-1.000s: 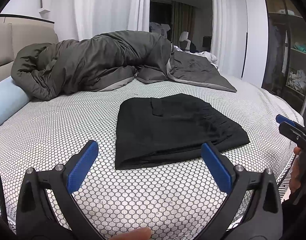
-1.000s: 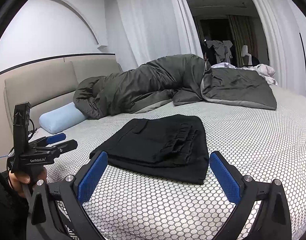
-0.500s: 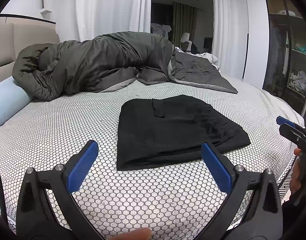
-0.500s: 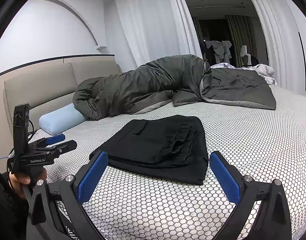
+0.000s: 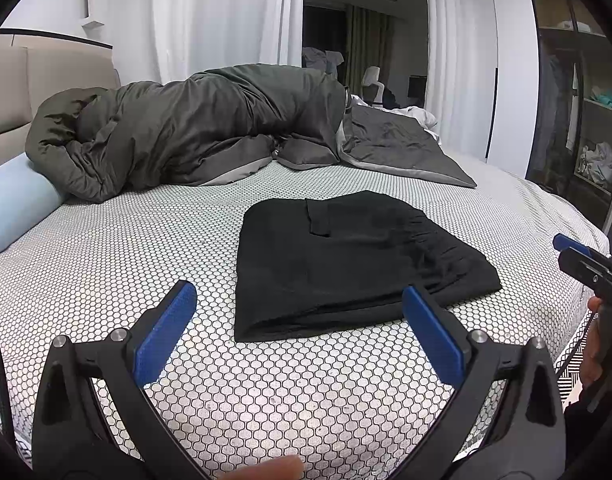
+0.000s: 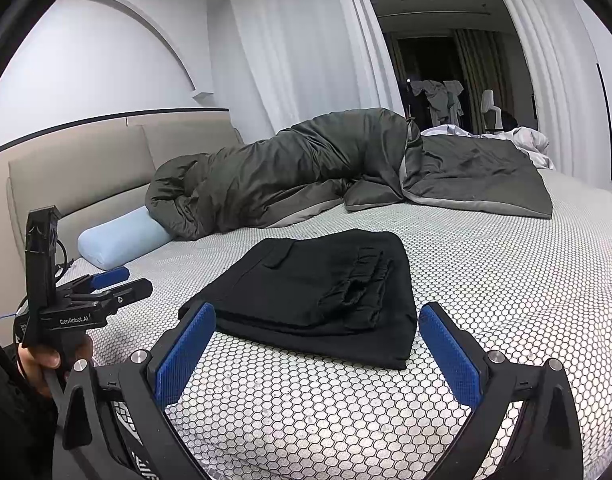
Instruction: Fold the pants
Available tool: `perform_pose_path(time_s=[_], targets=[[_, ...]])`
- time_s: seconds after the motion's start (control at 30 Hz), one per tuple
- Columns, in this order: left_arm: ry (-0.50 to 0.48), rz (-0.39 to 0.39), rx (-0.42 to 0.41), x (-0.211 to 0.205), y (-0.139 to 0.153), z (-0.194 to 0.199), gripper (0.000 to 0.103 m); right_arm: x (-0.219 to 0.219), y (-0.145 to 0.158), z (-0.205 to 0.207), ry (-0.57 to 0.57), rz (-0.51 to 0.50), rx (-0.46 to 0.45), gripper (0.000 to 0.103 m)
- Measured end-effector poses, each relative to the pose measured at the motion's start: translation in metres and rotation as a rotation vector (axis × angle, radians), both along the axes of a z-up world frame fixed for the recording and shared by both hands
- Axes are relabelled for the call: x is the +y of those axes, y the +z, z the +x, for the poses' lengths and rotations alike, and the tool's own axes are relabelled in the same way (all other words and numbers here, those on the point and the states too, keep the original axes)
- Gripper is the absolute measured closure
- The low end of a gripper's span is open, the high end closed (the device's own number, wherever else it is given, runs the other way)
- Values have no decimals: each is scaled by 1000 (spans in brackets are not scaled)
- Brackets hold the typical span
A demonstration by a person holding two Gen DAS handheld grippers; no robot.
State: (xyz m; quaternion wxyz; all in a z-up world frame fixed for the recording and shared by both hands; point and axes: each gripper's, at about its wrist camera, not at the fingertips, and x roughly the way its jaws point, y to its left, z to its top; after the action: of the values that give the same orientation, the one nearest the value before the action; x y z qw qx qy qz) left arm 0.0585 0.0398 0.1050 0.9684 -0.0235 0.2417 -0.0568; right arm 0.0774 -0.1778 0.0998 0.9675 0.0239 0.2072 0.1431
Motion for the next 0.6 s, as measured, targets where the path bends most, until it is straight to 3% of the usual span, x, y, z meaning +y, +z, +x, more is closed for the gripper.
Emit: perform_pose_path(time_s=[0.6], targets=[[6,0,-1,-2,0,0,1,-2,0,-2,2,1,1,0]])
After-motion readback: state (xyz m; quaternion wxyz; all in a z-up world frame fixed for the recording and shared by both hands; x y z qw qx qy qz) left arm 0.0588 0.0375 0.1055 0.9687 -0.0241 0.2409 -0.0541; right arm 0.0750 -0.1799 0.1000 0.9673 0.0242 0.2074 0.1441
